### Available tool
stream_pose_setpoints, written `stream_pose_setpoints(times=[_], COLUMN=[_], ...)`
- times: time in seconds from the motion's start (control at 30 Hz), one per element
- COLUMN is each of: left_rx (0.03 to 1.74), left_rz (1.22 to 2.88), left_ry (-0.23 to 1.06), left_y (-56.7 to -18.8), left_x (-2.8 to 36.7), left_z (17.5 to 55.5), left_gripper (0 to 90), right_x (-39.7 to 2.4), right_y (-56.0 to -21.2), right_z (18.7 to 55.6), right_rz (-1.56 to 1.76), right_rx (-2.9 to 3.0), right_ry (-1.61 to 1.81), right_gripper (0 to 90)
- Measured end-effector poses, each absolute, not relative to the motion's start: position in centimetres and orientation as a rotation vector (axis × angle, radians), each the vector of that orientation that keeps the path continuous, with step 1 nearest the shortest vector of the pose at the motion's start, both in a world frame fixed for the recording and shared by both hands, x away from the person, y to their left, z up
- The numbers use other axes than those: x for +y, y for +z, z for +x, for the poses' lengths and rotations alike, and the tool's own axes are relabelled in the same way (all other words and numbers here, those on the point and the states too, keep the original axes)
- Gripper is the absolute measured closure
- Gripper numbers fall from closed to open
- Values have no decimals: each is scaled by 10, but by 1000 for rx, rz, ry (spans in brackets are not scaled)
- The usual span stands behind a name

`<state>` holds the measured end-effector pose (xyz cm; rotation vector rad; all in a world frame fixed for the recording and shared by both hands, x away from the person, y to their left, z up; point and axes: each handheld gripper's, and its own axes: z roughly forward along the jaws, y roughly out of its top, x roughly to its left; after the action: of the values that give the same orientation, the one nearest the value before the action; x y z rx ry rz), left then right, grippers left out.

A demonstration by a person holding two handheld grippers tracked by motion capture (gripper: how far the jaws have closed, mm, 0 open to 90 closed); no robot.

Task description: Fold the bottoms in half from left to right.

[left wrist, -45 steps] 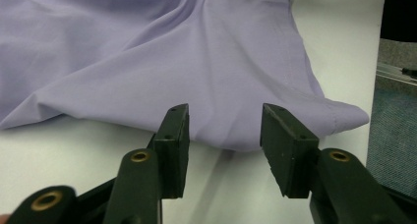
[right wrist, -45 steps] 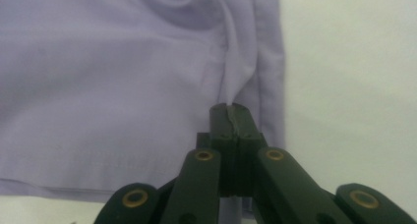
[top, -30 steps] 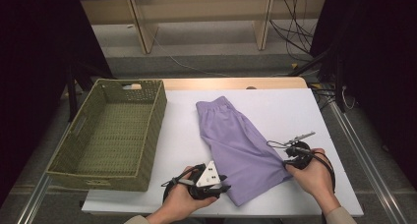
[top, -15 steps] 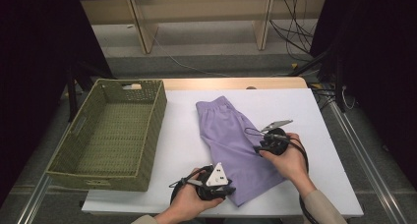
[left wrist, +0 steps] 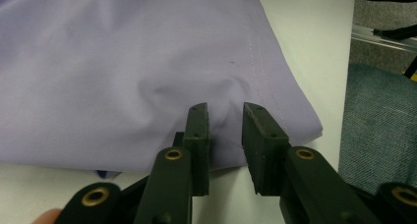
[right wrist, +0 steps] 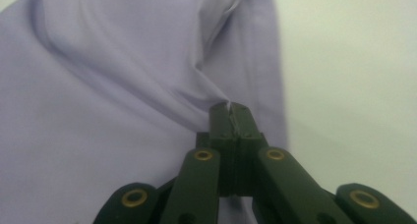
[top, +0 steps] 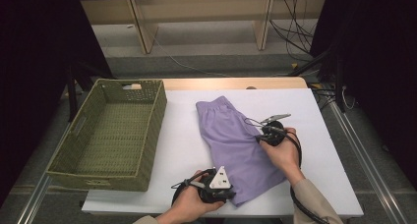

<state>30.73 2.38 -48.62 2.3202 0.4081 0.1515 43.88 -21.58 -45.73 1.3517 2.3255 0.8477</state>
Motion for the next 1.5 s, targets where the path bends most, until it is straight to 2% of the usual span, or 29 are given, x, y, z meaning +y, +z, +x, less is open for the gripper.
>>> stream_pose_setpoints(times=[0.2, 0.4, 0.6, 0.63, 0.7, 0.8, 0.9, 1.17, 1.5], left_rx=[402, 397, 402, 403, 402, 400, 399, 400, 397], left_rz=[2327, 2332, 2332, 2332, 2334, 2336, 2338, 2342, 2341], left_ry=[149, 148, 140, 138, 142, 141, 136, 130, 125], left_y=[-487, -487, -487, -487, -487, -487, -487, -487, -487], left_x=[23, 23, 23, 23, 23, 23, 23, 24, 24], left_z=[307, 307, 307, 307, 307, 306, 306, 306, 305], left_gripper=[733, 734, 737, 739, 743, 753, 769, 788, 780], right_x=[-220, -220, -219, -219, -217, -213, -210, -216, -215], right_y=[-450, -475, -461, -458, -455, -457, -466, -481, -471], right_z=[434, 440, 441, 441, 443, 445, 450, 457, 452], right_rz=[1295, 1341, 1332, 1328, 1320, 1305, 1310, 1350, 1325], right_rx=[2215, 2333, 2310, 2292, 2270, 2267, 2289, 2266, 2221], right_ry=[788, 718, 834, 868, 911, 928, 898, 845, 870], right_gripper=[900, 877, 706, 701, 721, 841, 894, 900, 877])
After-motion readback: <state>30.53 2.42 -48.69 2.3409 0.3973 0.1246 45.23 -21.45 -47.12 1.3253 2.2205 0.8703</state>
